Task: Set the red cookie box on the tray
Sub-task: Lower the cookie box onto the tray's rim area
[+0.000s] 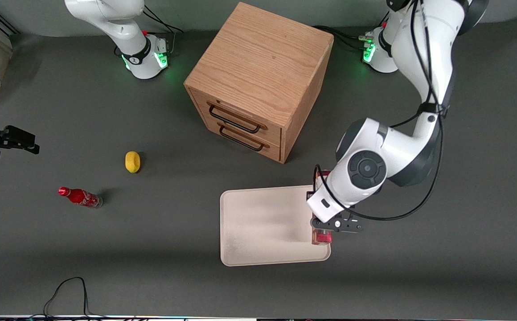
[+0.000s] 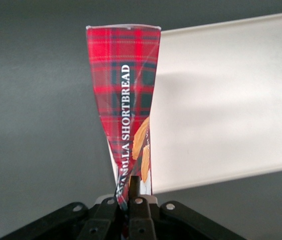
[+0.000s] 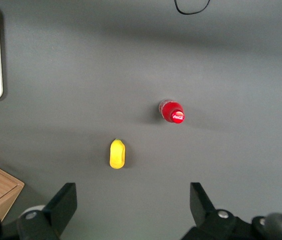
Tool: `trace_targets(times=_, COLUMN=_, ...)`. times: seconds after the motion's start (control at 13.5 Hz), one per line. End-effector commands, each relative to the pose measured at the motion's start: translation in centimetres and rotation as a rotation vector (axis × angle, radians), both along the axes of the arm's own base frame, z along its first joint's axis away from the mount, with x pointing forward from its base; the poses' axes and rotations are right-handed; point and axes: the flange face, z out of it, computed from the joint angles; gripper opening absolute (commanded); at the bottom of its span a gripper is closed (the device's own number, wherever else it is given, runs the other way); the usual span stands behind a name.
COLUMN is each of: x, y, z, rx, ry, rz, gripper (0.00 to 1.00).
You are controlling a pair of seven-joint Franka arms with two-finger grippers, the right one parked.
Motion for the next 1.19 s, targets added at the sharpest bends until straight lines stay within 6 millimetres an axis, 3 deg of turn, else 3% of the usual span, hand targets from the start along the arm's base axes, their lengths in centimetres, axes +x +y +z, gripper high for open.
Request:
trace_targets(times=0.0, x=0.6, y=-0.7, z=-3.2, rx=0.016, ry=-0.045, rz=0.040, gripper=0.00)
trace_targets(times=0.15, x=1.0, y=-0.9, z=-6.1, rx=0.014, ry=-0.056, rz=0.049, gripper=0.00)
trace_targets(times=0.37, x=1.0, y=-1.0, z=-8.5, rx=0.019, ry=-0.047, rz=0.047, gripper=0.00)
trace_targets(times=0.59, x=1.0, y=-0.7, z=-8.8, rx=0.034, ry=-0.051, rz=0.041, gripper=0.03)
trace_targets(times=0.67, x=1.3, y=0.0, z=-8.8, rx=0.035, ry=-0.042, rz=0.061, gripper=0.59)
trace_targets(times=0.74, x=1.5, y=0.5, z=-8.6, rx=0.031, ry=-0.040, rz=0.089, gripper=0.69)
trace_targets(times=0.82, x=1.4, y=0.2, z=-8.6, rx=0.031, ry=-0.039, rz=0.107, gripper=0.96)
trace_targets(times=1.11, x=0.7, y=0.0, z=-6.3, rx=0.063, ry=0.000, rz=0.153, gripper=1.00)
